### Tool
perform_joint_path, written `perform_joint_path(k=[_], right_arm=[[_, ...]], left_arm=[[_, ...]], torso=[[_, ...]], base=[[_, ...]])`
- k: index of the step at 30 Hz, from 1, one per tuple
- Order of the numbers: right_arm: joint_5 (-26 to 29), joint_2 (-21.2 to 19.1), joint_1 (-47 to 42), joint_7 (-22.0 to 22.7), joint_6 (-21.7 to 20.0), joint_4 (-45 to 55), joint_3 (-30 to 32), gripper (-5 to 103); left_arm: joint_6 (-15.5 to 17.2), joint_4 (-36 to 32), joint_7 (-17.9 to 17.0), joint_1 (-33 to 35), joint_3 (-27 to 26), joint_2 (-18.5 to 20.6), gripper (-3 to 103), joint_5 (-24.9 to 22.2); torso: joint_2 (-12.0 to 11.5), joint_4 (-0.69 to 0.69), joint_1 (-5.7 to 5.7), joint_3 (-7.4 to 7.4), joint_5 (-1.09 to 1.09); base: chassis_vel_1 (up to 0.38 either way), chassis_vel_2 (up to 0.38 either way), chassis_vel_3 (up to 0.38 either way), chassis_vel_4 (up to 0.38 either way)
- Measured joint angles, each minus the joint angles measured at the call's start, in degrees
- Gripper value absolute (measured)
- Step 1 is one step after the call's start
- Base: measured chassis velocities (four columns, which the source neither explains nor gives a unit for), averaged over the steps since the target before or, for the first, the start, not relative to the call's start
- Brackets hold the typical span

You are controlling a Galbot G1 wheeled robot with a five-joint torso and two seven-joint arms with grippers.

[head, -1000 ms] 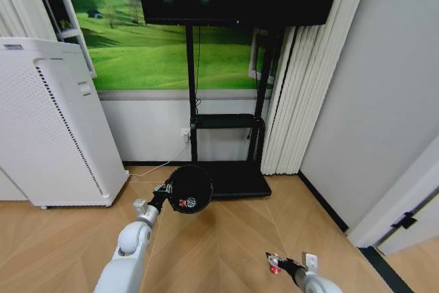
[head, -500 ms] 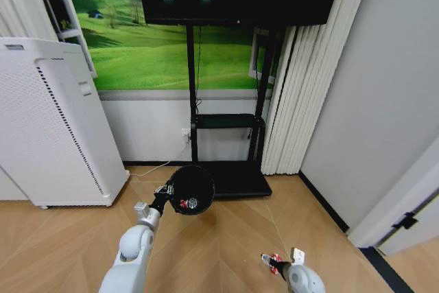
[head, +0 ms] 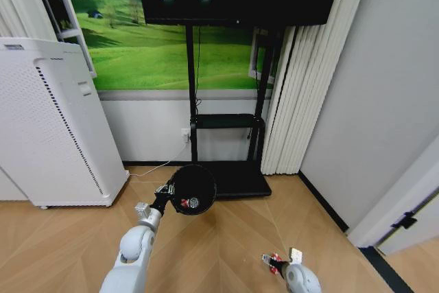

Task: Pick up the trash bin and place the garbage on the floor into it.

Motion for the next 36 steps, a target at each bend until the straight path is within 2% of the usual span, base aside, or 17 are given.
perform_joint_path(k=[13,16,36], right_arm=[[-2.71,0.60,2.12,-0.67,0.97,-4.07,-0.80,100],[-4.17,0.33,2.01,-1.72,2.34,-5.58,-0.67,100],[-6.26,0.83,5.14,-3.44,4.50,-12.17,-0.25,100]], left_arm=[[0.08,-0.18,-0.31,-0.08,-0.59,0.12,7,-0.35],[0.08,-0.12,-0.17,0.12,-0.89,-0.12,7,-0.35],[0.19,-0.79,0.16,0.24,-1.62,1.17,7,-1.86]], torso=[[0.00,0.00,0.00,0.00,0.00],[0.00,0.00,0.00,0.00,0.00],[0.00,0.00,0.00,0.00,0.00]], base=[[0.000,0.000,0.000,0.000],[0.000,0.000,0.000,0.000],[0.000,0.000,0.000,0.000]])
